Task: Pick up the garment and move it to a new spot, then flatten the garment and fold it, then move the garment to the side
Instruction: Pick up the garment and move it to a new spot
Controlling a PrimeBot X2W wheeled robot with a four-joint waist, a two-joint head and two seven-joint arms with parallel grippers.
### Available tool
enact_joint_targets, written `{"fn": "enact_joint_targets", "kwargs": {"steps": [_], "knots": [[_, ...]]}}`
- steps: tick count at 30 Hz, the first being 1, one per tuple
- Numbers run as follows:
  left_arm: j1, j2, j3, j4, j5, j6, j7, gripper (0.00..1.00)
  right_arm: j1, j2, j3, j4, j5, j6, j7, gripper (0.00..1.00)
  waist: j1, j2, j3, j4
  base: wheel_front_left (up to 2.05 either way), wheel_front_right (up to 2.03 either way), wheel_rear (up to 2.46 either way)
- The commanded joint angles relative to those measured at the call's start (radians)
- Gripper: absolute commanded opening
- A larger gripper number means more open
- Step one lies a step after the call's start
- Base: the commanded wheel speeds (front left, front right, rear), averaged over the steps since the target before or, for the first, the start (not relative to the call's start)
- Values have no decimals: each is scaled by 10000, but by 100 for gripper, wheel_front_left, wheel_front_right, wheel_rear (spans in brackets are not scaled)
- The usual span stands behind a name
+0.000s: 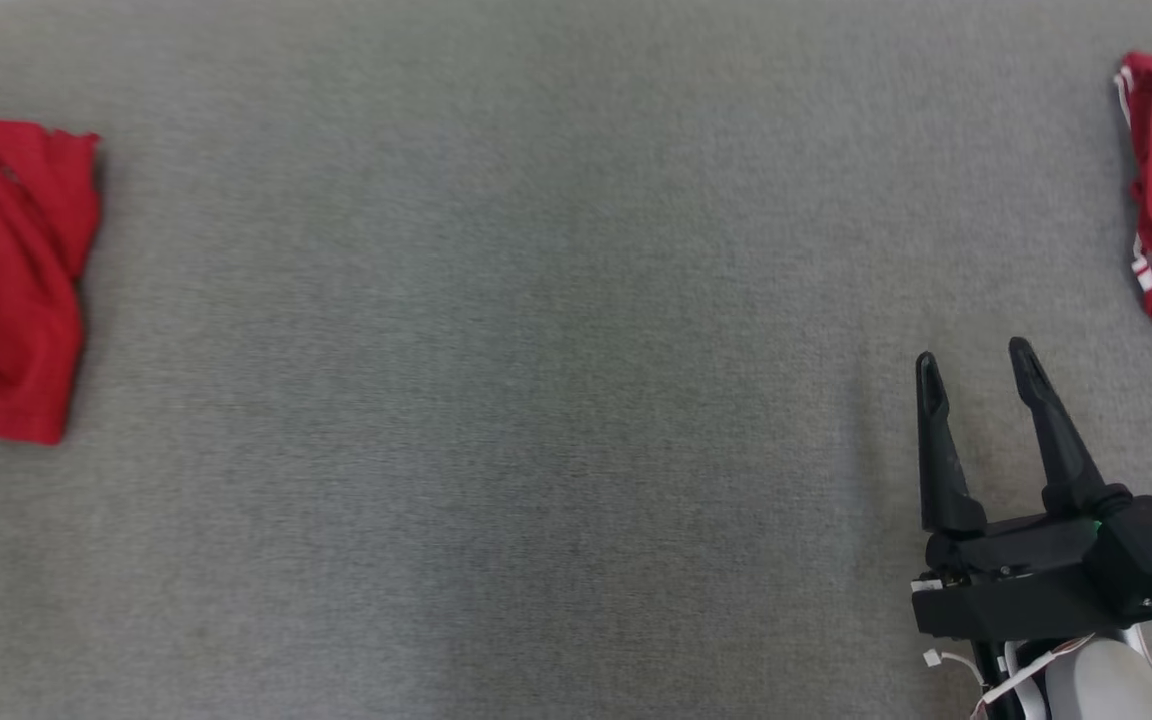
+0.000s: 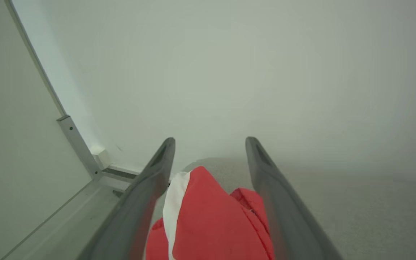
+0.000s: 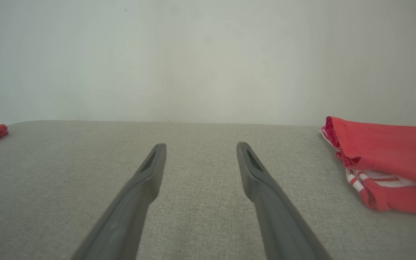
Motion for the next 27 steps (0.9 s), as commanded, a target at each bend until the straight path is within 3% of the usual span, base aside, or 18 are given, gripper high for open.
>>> {"fn": "enact_joint_targets", "kwargs": {"steps": [1, 13, 22, 25, 26, 27], "knots": [[-301, 105, -45, 412, -108, -60, 229, 100, -121, 48, -19, -148, -67, -26, 54, 100, -4, -4, 846, -715, 0, 0, 0], [-1536, 644, -1014, 3699, -742, -330, 1813, 100, -273, -122, -190, -840, -216, -27, 481, 100, -4, -4, 1330, -771, 0, 0, 0], [-1748, 715, -1946, 4748, -2322, -306, 3652, 100, -334, -166, -193, -1020, -286, -27, 668, 100, -4, -4, 1393, -734, 0, 0, 0], [-1740, 839, -2348, 5044, -2299, -305, 3965, 100, -345, -191, -160, -1078, -304, -27, 741, 100, -4, -4, 1357, -750, 0, 0, 0], [-1780, 816, -2393, 5123, -2457, -307, 4037, 77, -336, -191, -170, -1109, -319, -27, 758, 100, -4, -4, 1333, -741, 0, 0, 0], [-1806, 834, -2450, 5135, -2514, -306, 3931, 15, -321, -188, -185, -1131, -319, -27, 780, 100, -4, -4, 1309, -729, 0, 0, 0]]}}
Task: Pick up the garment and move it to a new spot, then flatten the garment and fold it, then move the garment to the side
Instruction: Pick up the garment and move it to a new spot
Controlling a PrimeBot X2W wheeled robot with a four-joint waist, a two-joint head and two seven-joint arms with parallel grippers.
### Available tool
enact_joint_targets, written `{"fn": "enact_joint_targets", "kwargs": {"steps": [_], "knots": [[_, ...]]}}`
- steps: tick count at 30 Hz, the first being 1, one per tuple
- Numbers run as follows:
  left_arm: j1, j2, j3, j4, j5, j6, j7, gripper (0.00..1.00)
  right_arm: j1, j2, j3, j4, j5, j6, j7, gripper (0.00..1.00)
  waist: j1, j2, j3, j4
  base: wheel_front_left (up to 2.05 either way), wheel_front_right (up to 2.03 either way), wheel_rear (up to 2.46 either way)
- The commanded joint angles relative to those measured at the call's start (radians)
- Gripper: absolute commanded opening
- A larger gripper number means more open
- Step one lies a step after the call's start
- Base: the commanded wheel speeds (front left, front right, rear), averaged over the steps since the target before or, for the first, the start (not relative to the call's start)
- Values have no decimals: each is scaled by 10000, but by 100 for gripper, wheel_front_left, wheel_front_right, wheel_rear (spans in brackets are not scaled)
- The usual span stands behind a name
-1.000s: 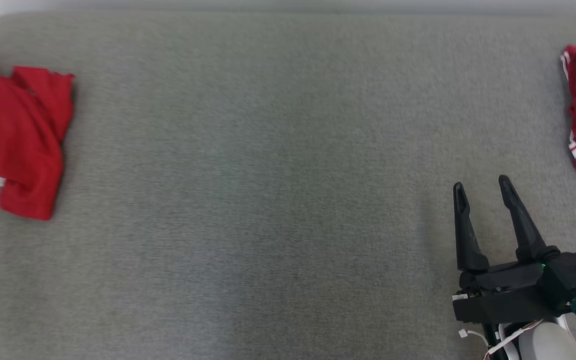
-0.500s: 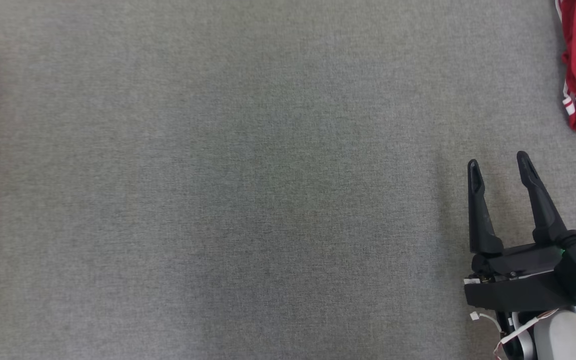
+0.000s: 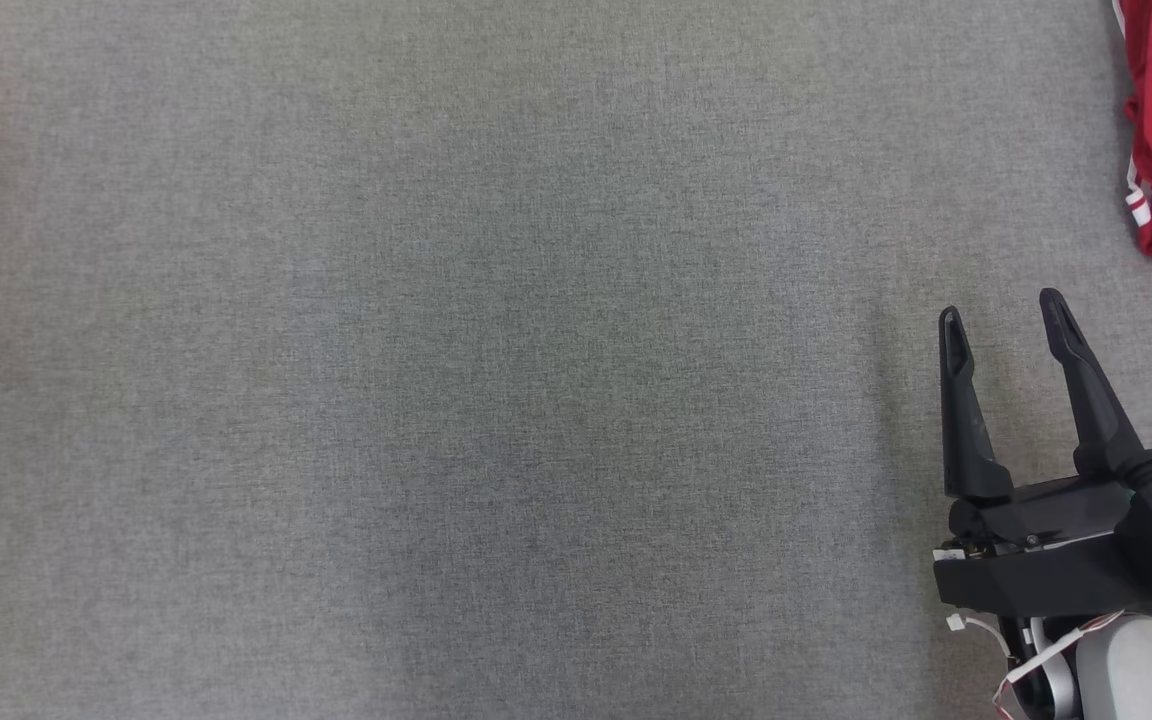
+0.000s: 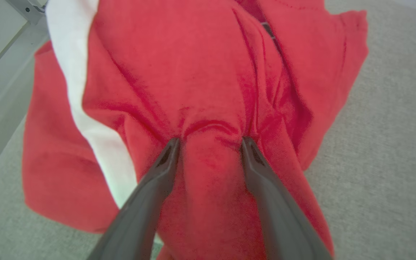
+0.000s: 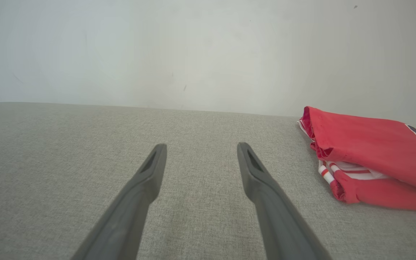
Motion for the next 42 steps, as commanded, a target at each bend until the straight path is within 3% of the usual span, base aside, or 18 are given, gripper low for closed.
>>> {"fn": "enact_joint_targets", "kwargs": {"steps": [1, 4, 5, 11, 18, 29, 37, 42], "knots": [[59, 10, -143, 176, -72, 31, -127, 0, -16, 17, -15, -67, -54, -27, 39, 100, 1, 0, -62, 33, 0, 0, 0], [-28, 90, -342, 220, -14, 30, -367, 0, 2, 4, -37, -87, -60, -27, 72, 100, 1, 0, -113, 70, 0, 0, 0], [-336, 328, -399, 209, 170, 116, -1154, 0, 18, -21, -38, -98, -37, -27, 47, 100, 1, 0, -187, 139, 0, 0, 0], [-1172, 206, -519, 145, 472, 108, -3083, 0, 48, 98, 80, 162, 97, -27, -93, 100, 1, 0, -731, 326, 0, 0, 0], [-2182, -13, -1291, -652, 949, 15, -4262, 0, 150, 344, 212, 1037, 402, -27, -492, 100, 1, 0, -1679, 170, 0, 0, 0], [-2296, -1364, -2689, -2834, 1080, 38, -4131, 0, 492, 796, 395, 2932, 883, -27, -1129, 100, 1, 0, -2754, -1116, 0, 0, 0], [-689, -2808, -3467, -4209, 940, 398, -3978, 0, 718, 999, 407, 3669, 1109, -27, -1245, 100, 1, 0, -3189, -2294, 0, 0, 0], [737, -3469, -3868, -5022, 793, 801, -3844, 0, 884, 1058, 324, 3566, 1188, -27, -1245, 100, 1, 0, -3252, -2686, 0, 0, 0]]}}
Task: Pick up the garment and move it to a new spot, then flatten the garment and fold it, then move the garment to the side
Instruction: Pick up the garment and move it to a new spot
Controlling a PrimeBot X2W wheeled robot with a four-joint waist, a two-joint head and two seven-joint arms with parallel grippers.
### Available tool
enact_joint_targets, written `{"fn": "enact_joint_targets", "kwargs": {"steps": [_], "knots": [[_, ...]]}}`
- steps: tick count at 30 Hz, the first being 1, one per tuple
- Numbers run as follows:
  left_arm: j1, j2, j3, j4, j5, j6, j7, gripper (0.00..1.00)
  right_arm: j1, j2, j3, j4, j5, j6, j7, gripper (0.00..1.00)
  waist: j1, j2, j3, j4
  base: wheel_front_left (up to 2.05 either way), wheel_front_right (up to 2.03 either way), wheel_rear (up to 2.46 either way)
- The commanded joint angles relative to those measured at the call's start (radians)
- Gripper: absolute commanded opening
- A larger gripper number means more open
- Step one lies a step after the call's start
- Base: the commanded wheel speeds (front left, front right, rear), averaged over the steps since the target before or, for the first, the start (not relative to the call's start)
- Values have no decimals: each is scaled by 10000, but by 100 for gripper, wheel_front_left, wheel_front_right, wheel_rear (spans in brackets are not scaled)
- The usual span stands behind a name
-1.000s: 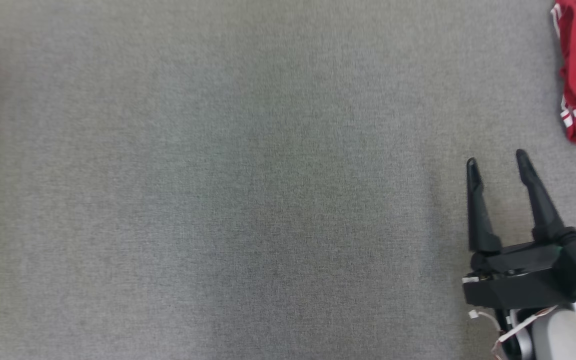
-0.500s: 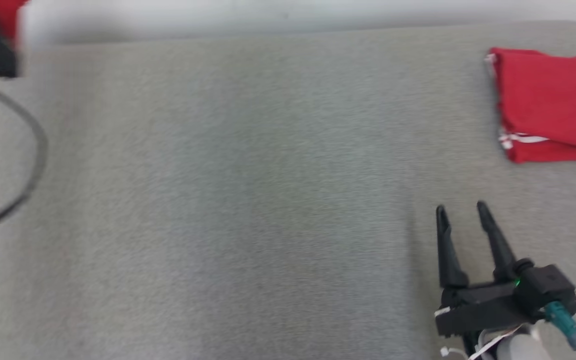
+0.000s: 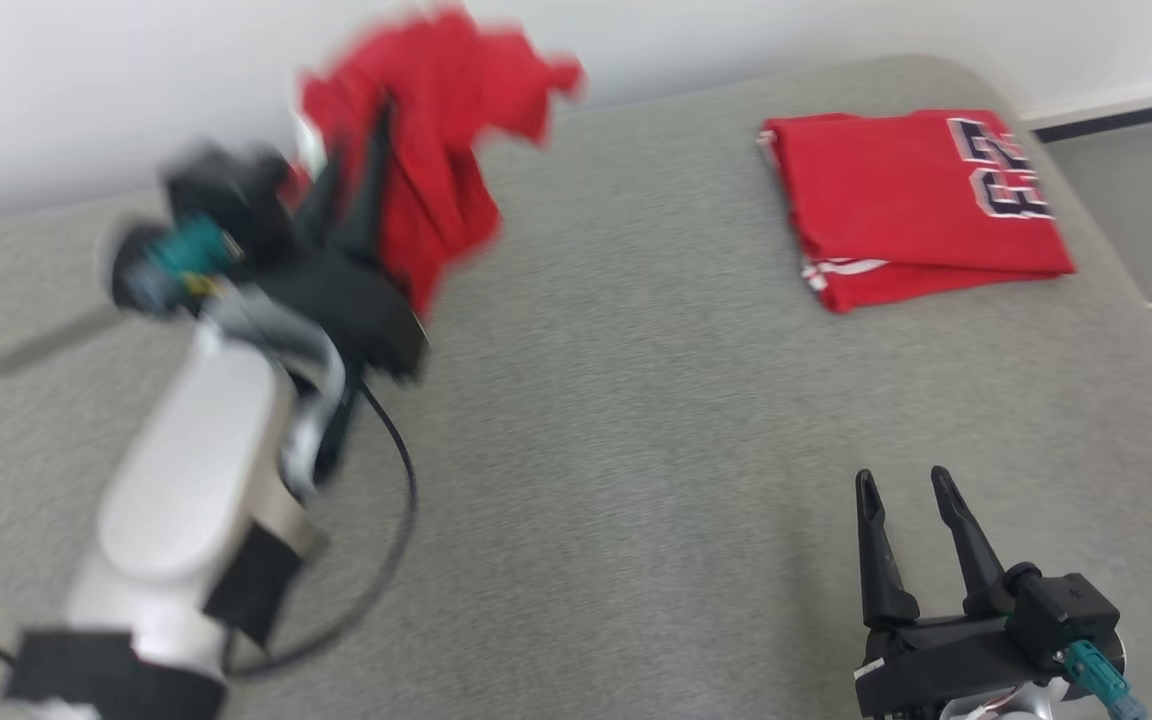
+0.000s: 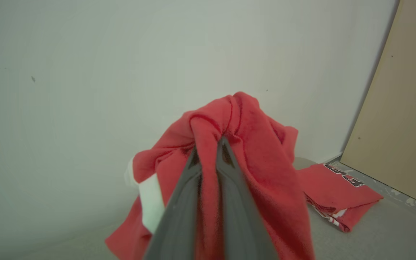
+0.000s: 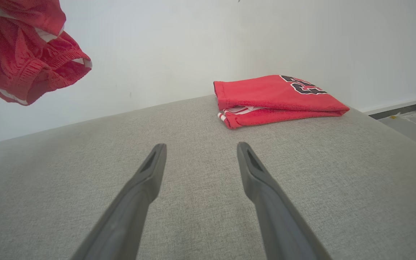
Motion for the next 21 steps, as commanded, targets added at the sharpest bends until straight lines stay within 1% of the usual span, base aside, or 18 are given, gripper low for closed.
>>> {"fn": "enact_joint_targets", "kwargs": {"steps": [1, 3, 4, 6, 12, 14, 16, 17, 18, 21], "knots": [[692, -144, -46, -281, -153, 198, 2, 0, 161, 85, 13, -57, 65, -27, -40, 100, 1, 1, -291, -547, 0, 0, 0], [1321, -321, -150, -404, -312, 285, 59, 0, 185, 92, -22, -75, 80, -27, -41, 100, 1, 1, -276, -580, 0, 0, 0], [1321, -321, -150, -404, -312, 285, 59, 0, 185, 92, -22, -75, 80, -27, -41, 100, 1, 1, -276, -580, 0, 0, 0], [1879, -369, -159, -447, -355, 421, -25, 0, 179, 103, 15, -76, 97, -27, -41, 100, 1, 1, -235, -601, 0, 0, 0], [3253, -546, -442, -7, -407, 608, -260, 0, -5, 116, 123, 36, 215, -27, -43, 100, 1, 1, -125, -540, 0, 0, 0], [3606, -716, -617, 250, -495, 499, -267, 0, -29, 114, 108, 61, 271, -27, -43, 100, 1, 1, -115, -474, 0, 0, 0], [3813, -771, -833, 538, -388, 445, -284, 0, -62, 115, 94, 106, 255, -27, -43, 100, 1, 1, -132, -393, 0, 0, 0], [3858, -803, -992, 653, -249, 422, -345, 18, -84, 117, 92, 120, 248, -27, -43, 100, 1, 1, -153, -352, 0, 0, 0], [3910, -868, -1094, 724, -205, 387, -411, 100, -110, 118, 100, 134, 237, -27, -43, 100, 1, 1, -183, -307, 0, 0, 0], [3910, -1047, -1310, 736, -78, 309, -749, 100, -55, 112, 29, 177, 191, -27, -43, 100, 1, 1, -362, -105, 0, 0, 0]]}}
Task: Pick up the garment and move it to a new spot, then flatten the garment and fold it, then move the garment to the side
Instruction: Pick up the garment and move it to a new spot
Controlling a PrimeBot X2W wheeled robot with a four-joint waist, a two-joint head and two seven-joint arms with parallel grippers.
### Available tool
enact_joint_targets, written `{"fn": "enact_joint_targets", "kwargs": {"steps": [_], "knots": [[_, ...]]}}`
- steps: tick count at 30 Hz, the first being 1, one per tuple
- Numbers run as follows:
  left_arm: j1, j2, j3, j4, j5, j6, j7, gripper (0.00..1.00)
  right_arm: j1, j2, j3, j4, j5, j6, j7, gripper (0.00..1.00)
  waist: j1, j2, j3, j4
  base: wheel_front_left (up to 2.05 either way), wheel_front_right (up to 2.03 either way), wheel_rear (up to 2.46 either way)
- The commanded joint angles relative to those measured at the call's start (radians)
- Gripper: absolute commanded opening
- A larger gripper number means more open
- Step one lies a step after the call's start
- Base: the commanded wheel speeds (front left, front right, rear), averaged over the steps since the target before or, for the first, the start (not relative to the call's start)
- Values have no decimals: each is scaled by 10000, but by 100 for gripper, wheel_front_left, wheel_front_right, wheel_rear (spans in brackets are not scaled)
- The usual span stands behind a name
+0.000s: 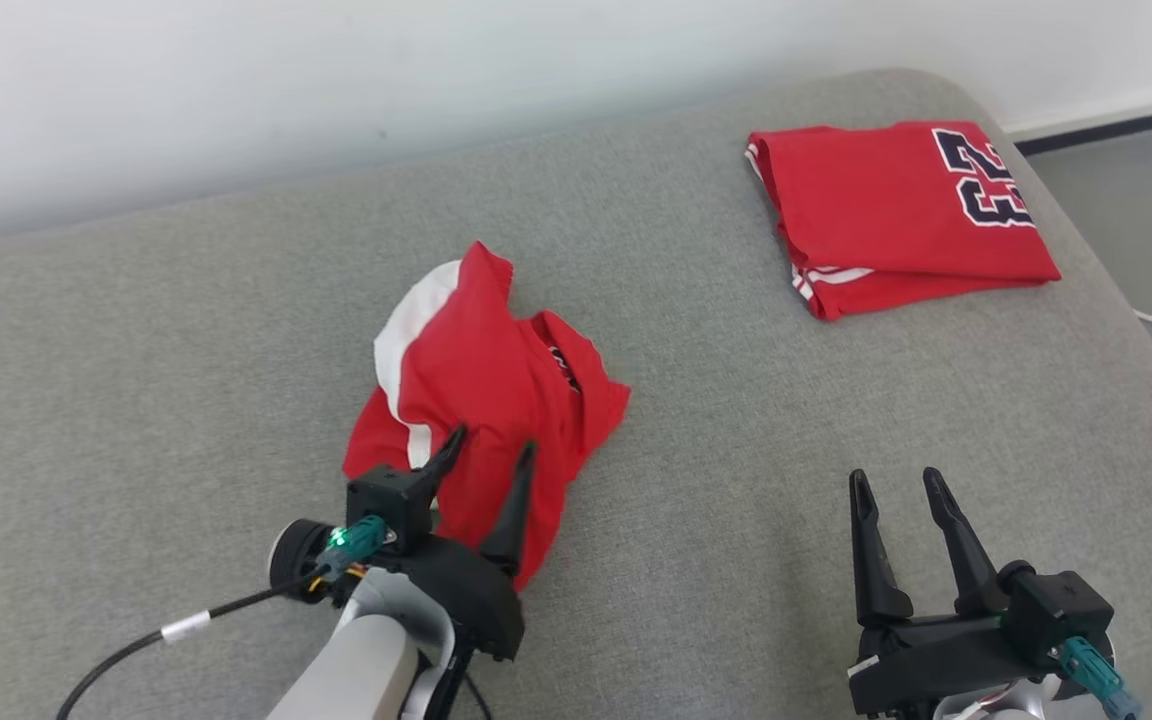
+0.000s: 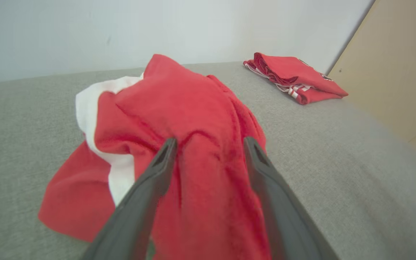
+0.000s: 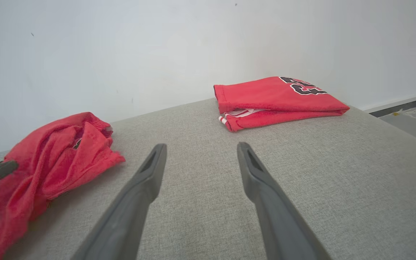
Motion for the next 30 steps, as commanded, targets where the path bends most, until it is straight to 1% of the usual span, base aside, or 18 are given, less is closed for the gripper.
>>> {"fn": "enact_joint_targets", "kwargs": {"steps": [1, 5, 8, 14, 15, 18, 26, 30], "knots": [[10, -86, -15, -114, 77, -28, -201, 100, 51, 30, -36, 28, -59, -27, -42, 100, 0, 0, -216, 210, 0, 0, 0], [-124, -51, 123, -410, 152, 96, -495, 100, 230, 31, -177, 22, -68, -27, -42, 100, 0, 0, -649, 538, 0, 0, 0], [-118, 190, 317, -733, 239, 267, -602, 100, 324, 31, -282, -10, -122, -27, -42, 100, 0, 0, -922, 794, 0, 0, 0], [336, 949, 914, -1466, 424, 665, -740, 100, 508, 30, -351, -68, -156, -27, -42, 100, 0, 0, -1369, 1283, 0, 0, 0], [611, 1214, 1275, -1761, 331, 831, -755, 100, 547, 32, -331, -69, -168, -27, -42, 100, 0, 0, -1504, 1383, 0, 0, 0], [1065, 1703, 1730, -2229, 369, 952, -776, 100, 641, 32, -342, -125, -203, -27, -42, 100, 0, 0, -1660, 1537, 0, 0, 0], [2622, 2499, 2511, -3618, 687, 1037, -768, 100, 944, 32, -525, -283, -291, -27, -41, 100, 0, 0, -1983, 1971, 0, 0, 0], [3215, 2663, 2755, -4052, 785, 1029, -769, 100, 1039, 31, -520, -326, -292, -27, -43, 100, 0, 0, -2090, 2118, 0, 0, 0]]}}
